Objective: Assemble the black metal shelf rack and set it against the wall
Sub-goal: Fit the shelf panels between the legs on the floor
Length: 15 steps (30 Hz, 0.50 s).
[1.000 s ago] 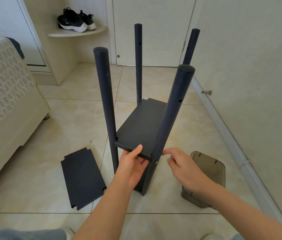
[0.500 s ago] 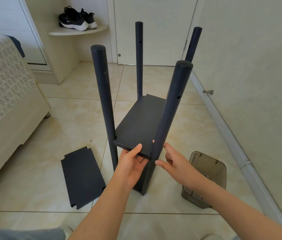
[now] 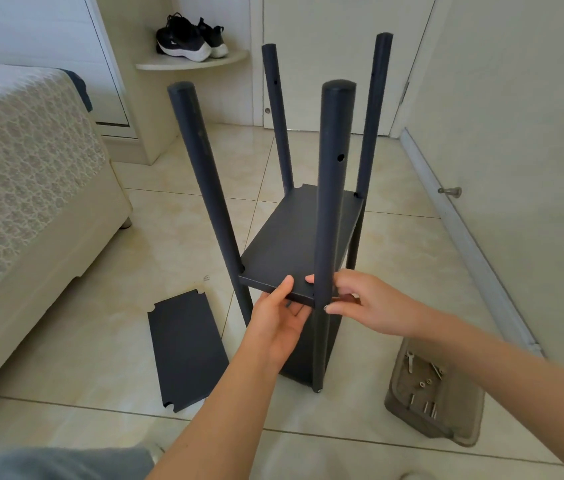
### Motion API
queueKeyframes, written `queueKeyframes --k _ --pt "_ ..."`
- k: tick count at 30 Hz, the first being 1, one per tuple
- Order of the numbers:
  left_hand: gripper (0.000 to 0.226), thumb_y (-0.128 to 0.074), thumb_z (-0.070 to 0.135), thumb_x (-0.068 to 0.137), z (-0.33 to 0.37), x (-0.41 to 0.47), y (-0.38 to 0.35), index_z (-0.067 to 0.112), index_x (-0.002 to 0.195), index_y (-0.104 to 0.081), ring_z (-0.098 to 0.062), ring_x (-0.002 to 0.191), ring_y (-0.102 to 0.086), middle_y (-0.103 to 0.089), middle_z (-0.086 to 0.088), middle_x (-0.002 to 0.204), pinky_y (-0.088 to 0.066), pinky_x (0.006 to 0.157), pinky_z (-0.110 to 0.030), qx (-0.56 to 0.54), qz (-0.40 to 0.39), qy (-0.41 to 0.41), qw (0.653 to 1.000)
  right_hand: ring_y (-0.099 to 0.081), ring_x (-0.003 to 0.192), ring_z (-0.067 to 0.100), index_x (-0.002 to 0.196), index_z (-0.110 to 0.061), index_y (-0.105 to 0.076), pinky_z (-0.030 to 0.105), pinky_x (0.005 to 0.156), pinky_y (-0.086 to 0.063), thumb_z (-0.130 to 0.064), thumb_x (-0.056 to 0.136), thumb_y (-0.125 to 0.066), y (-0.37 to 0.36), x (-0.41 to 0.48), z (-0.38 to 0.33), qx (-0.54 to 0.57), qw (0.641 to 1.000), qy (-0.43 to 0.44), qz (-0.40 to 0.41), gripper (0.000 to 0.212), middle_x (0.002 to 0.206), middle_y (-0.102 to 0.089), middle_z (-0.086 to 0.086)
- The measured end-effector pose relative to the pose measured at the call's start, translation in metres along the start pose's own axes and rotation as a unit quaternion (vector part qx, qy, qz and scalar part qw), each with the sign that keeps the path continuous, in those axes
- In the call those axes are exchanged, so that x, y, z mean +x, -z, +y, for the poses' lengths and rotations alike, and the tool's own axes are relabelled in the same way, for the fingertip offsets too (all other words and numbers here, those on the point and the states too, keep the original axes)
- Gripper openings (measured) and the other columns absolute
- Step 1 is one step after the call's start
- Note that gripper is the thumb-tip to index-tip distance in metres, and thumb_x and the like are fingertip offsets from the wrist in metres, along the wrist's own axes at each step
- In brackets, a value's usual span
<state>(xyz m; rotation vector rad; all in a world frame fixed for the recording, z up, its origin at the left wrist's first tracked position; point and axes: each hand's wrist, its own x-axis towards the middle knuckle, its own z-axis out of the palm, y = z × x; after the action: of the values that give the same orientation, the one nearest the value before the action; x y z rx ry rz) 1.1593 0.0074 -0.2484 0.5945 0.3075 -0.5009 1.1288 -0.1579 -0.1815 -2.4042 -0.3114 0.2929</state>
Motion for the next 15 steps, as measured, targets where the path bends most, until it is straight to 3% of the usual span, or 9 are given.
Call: queueKeyframes --k 3,6,8,12,15 --pt "0.041 -0.064 0.011 0.095 0.004 0.002 -0.003 0.008 0.135 -0.057 -0.033 0.114 -0.068 -0.069 -0.016 0.126 -0.062 0.085 -0.041 -0.038 0.009 -0.007 0.999 -0.059 0.103 0.004 0.135 -0.023 -0.055 0.029 0.096 -0.048 -0.02 0.097 -0.059 0.01 0.014 -0.004 -0.024 1.0 0.004 -0.016 0.038 0.117 -0.06 -0.008" --pt "0.036 -0.062 0.009 0.096 0.009 0.005 -0.003 0.01 0.132 -0.06 -0.033 0.113 -0.069 -0.071 -0.016 0.122 -0.063 0.078 -0.039 -0.09 0.012 -0.021 0.996 -0.055 0.087 -0.012 0.13 -0.025 -0.056 0.013 0.085 -0.043 -0.019 0.097 -0.059 0.016 0.028 -0.011 -0.033 0.999 0.015 -0.023 0.034 0.094 -0.057 -0.033" --pt "0.032 -0.063 0.009 0.094 0.013 0.007 0.0 0.006 0.126 -0.064 -0.033 0.117 -0.067 -0.069 -0.017 0.125 -0.062 0.083 -0.041 -0.115 0.01 -0.021 0.993 -0.056 0.082 -0.018 0.126 -0.033 -0.052 0.007 0.074 -0.044 -0.018 0.099 -0.056 0.016 0.037 -0.016 -0.035 0.998 0.03 -0.03 0.032 0.082 -0.058 -0.041" --pt "0.017 -0.068 0.009 0.08 0.02 0.008 0.011 0.002 0.089 -0.081 -0.034 0.109 -0.071 -0.072 -0.018 0.112 -0.062 0.081 -0.041 -0.151 -0.007 -0.017 0.988 -0.064 0.088 0.013 0.138 -0.032 -0.05 0.031 0.084 -0.054 -0.022 0.101 -0.052 0.007 0.056 -0.024 -0.04 0.997 0.041 -0.051 0.039 0.091 -0.067 -0.003" --pt "0.019 -0.066 0.007 0.081 0.022 0.01 0.022 0.0 0.091 -0.08 -0.033 0.101 -0.073 -0.074 -0.02 0.108 -0.062 0.077 -0.04 -0.174 -0.006 -0.029 0.984 -0.06 0.08 0.01 0.136 -0.036 -0.053 0.025 0.076 -0.05 -0.022 0.1 -0.052 0.0 0.071 -0.026 -0.056 0.994 0.063 -0.066 0.038 0.082 -0.062 -0.007"
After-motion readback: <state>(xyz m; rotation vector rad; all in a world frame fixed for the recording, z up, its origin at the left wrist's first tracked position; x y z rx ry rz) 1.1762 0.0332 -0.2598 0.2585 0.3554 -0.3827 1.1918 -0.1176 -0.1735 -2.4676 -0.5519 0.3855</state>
